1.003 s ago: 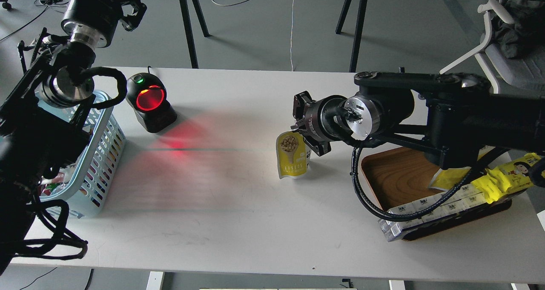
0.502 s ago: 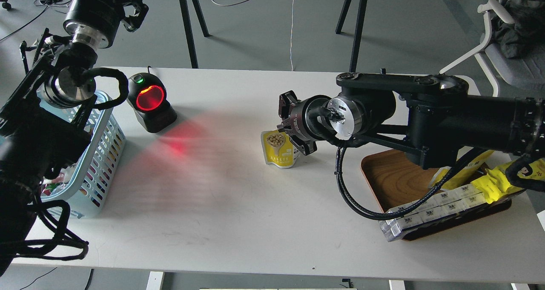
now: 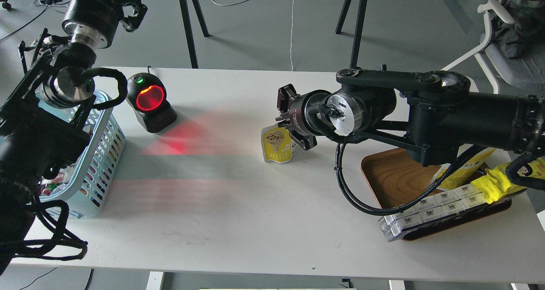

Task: Scan snack and place in basket
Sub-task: 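Carry the yellow snack bag to the table center and set it down, then open the right gripper and lift it away from the bag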

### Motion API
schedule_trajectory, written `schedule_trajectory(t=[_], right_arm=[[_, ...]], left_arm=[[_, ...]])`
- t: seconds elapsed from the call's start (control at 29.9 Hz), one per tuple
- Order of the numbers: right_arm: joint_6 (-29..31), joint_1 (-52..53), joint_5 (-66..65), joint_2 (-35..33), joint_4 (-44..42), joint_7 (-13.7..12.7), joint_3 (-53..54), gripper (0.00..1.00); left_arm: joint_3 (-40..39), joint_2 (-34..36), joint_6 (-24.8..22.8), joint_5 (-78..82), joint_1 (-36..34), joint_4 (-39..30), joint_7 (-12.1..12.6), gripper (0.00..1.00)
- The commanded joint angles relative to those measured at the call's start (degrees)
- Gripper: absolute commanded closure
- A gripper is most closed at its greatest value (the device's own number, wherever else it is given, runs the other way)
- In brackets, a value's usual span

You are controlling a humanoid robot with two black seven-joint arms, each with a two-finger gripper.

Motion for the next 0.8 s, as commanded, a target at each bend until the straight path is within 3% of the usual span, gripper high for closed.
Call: schedule_trajectory(t=[0.0, 0.13, 0.3, 0.6, 0.77], right_arm=[[0.0, 0.1, -0.7, -0.3, 0.3, 0.0, 1.6, 0.35], [0.0, 0.1, -0.7, -2.6, 0.8, 0.0, 4.9, 0.17], [0.0, 0.0, -0.7, -6.7, 3.0, 0.0, 9.0, 0.05], [0.0, -1.5, -0.9, -14.4, 4.7, 0.0, 18.4, 0.01], [0.0, -5.3, -1.2, -18.4, 3.8, 0.0, 26.4, 0.01]], left_arm=[[0.0, 0.0, 0.1, 0.1, -0.1, 0.0, 0.0, 0.00], [0.1, 0.1, 0.3, 0.1, -0.2, 0.0, 0.1, 0.00], [0.1, 0.6, 0.4, 0.6, -0.4, 0.4, 0.3, 0.00], [3.8, 4.1, 0.5, 1.7, -1.5, 0.5, 0.4, 0.00], [11.7, 9.0, 1.8, 9.3, -6.0, -0.1, 0.9, 0.00]])
